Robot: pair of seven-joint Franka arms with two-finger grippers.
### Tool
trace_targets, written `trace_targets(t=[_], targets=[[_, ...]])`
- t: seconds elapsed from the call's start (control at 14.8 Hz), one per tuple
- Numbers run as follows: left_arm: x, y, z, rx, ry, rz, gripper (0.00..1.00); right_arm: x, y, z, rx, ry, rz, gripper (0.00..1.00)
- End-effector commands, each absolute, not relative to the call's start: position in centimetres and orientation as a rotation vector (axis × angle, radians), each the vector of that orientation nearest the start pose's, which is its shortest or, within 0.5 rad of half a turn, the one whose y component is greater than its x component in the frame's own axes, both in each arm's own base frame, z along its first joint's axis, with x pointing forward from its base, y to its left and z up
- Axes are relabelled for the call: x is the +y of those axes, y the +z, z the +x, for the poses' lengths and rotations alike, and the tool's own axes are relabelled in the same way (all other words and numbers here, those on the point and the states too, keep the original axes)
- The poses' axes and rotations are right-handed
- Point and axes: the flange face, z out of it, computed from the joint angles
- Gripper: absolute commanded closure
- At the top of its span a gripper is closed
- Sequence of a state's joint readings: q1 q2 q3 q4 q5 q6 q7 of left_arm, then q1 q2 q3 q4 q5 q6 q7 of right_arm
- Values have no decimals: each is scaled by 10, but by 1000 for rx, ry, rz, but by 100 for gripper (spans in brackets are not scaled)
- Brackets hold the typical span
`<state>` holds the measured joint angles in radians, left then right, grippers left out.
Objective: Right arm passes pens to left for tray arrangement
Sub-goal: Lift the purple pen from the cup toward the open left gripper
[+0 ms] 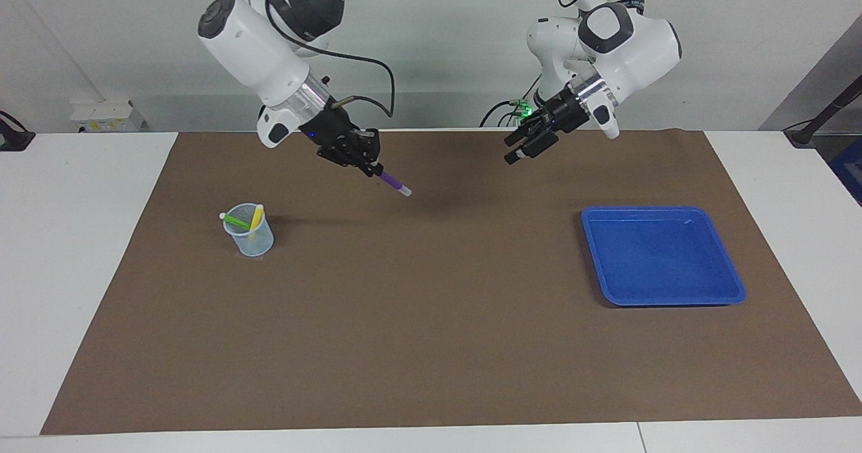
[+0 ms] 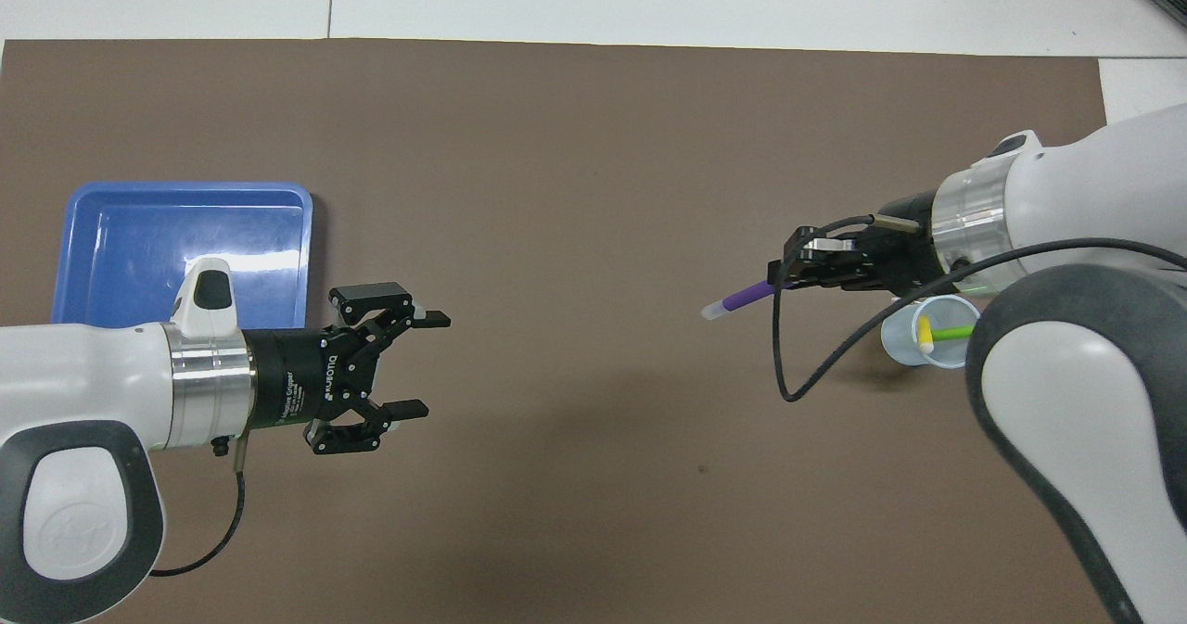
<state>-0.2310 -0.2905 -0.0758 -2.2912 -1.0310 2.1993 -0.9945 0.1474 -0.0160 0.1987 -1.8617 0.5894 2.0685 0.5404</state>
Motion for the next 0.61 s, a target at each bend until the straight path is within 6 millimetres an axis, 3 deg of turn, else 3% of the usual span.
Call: trace_targets(t=[0.0,0.34,0.54], targets=[[-190,508,470,1490,-471,1738,5,254,548,517,752,55,-2372,100],[-233,506,468,1670,-380,1544,7,298,548,501,903,89,-2198,100],[-237,509,468,1716,-374,1477,9,302,548,499,955,101,-2153,100]])
